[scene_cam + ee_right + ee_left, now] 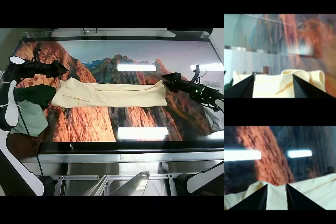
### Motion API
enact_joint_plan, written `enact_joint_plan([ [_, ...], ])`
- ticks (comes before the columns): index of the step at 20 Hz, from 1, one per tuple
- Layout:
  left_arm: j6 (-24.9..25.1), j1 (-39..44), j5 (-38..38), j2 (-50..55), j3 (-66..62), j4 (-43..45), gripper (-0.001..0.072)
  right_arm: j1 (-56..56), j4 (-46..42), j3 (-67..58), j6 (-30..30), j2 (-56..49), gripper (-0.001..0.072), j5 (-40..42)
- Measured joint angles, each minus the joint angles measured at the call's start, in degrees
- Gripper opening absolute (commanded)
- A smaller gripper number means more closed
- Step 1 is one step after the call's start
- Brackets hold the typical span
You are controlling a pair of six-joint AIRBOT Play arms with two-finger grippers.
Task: Fold the shirts.
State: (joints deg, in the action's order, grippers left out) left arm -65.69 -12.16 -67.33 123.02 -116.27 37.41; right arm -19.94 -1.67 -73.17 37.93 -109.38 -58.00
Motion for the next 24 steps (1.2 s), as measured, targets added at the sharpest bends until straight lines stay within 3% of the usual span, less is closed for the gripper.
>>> enact_joint_plan([
  [1, 0.0, -0.6, -0.6, -0.7, 0.0, 0.0, 0.0245, -0.5, -2.3, 0.0, 1.0, 0.0, 0.0691, -0.7],
  [2, -0.1, -1.0, -1.4, -1.4, 0.0, 0.0, 0.0244, -1.0, -5.0, 0.0, 1.8, 0.0, 0.0706, -1.2],
  [5, -0.2, -1.7, -4.3, -4.1, 0.0, -0.1, 0.0243, -2.1, -13.4, 0.0, 5.8, 0.0, 0.0706, -1.9],
  [9, -0.3, -1.6, -6.9, -7.3, 0.0, -0.2, 0.0224, -2.6, -17.8, -0.7, 8.1, 0.0, 0.0706, -2.1],
  [10, -0.3, -1.6, -7.5, -7.8, 0.0, -0.2, 0.0073, -2.6, -18.5, -1.1, 8.7, 0.0, 0.0705, -2.0],
  [11, -0.5, -1.6, -7.8, -8.1, 0.0, -0.2, 0.0012, -2.6, -19.2, -1.4, 9.0, 0.0, 0.0705, -1.9],
  [18, -0.4, -0.6, -13.6, -8.6, 0.0, 0.0, 0.0011, 0.6, -20.6, -2.1, 10.6, -1.4, 0.0696, -5.9],
  [19, -0.4, -0.3, -14.1, -8.7, 0.0, 0.0, 0.0011, 1.2, -20.6, -2.2, 10.8, -1.6, 0.0611, -6.2],
  [20, -0.4, 0.2, -14.8, -8.6, 0.0, 0.1, 0.0011, 2.0, -21.1, -2.3, 11.0, -1.8, 0.0399, -6.5],
  [22, -0.4, 1.4, -15.7, -8.6, 0.0, 0.2, 0.0012, 2.9, -22.6, -2.7, 11.7, -2.1, 0.0241, -6.6],
  [23, -0.4, 2.1, -16.2, -8.6, 0.0, 0.4, 0.0011, 3.2, -22.7, -3.2, 11.8, -2.1, 0.0125, -6.7],
  [24, -0.4, 3.0, -16.5, -8.3, 0.0, 0.4, 0.0012, 3.4, -22.7, -3.8, 11.9, -2.2, 0.0100, -6.5],
])
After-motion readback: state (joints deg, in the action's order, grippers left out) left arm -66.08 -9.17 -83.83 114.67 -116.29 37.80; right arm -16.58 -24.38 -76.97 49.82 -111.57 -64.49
